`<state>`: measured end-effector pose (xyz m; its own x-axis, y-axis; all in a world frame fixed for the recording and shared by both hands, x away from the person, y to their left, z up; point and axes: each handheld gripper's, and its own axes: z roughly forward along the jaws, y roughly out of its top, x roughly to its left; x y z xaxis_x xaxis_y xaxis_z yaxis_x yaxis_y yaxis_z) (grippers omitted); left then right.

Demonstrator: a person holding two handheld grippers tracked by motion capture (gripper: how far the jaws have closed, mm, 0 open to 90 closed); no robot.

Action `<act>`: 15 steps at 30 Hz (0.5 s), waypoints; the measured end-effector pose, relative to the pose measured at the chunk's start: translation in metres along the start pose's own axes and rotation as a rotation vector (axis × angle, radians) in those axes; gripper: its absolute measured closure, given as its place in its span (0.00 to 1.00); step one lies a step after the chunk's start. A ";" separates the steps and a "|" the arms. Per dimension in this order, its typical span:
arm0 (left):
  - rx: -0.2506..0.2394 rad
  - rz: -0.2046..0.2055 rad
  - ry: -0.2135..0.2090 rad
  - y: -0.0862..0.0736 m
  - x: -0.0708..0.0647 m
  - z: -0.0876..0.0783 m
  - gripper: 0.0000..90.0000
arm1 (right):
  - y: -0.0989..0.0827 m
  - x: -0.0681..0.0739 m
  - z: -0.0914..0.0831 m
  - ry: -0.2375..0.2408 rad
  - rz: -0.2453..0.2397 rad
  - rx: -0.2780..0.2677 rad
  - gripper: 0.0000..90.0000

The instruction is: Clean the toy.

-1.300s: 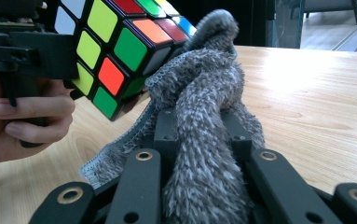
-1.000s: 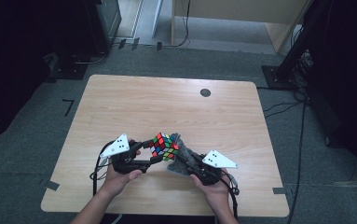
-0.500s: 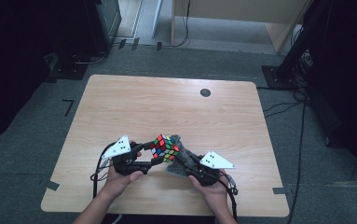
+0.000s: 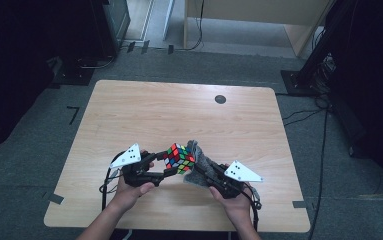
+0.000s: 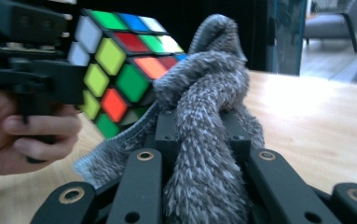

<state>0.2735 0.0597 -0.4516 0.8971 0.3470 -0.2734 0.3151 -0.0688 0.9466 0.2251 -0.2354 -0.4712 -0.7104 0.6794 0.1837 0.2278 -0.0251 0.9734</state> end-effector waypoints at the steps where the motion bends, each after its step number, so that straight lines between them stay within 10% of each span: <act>1: 0.000 -0.001 0.000 0.000 0.000 -0.001 0.38 | 0.000 0.002 0.001 0.006 -0.003 0.005 0.83; 7: -0.016 -0.009 0.010 0.003 0.001 -0.009 0.38 | -0.004 0.013 0.015 0.043 -0.029 0.080 0.83; 12: -0.014 0.035 0.026 0.010 -0.009 -0.013 0.38 | 0.006 0.009 0.005 -0.040 -0.011 -0.026 0.83; 15: -0.016 0.029 0.028 0.010 -0.010 -0.014 0.38 | 0.004 0.014 0.010 -0.002 -0.033 0.014 0.82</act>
<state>0.2636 0.0684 -0.4371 0.8967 0.3710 -0.2414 0.2842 -0.0645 0.9566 0.2228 -0.2181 -0.4664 -0.7166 0.6809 0.1509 0.2131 0.0077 0.9770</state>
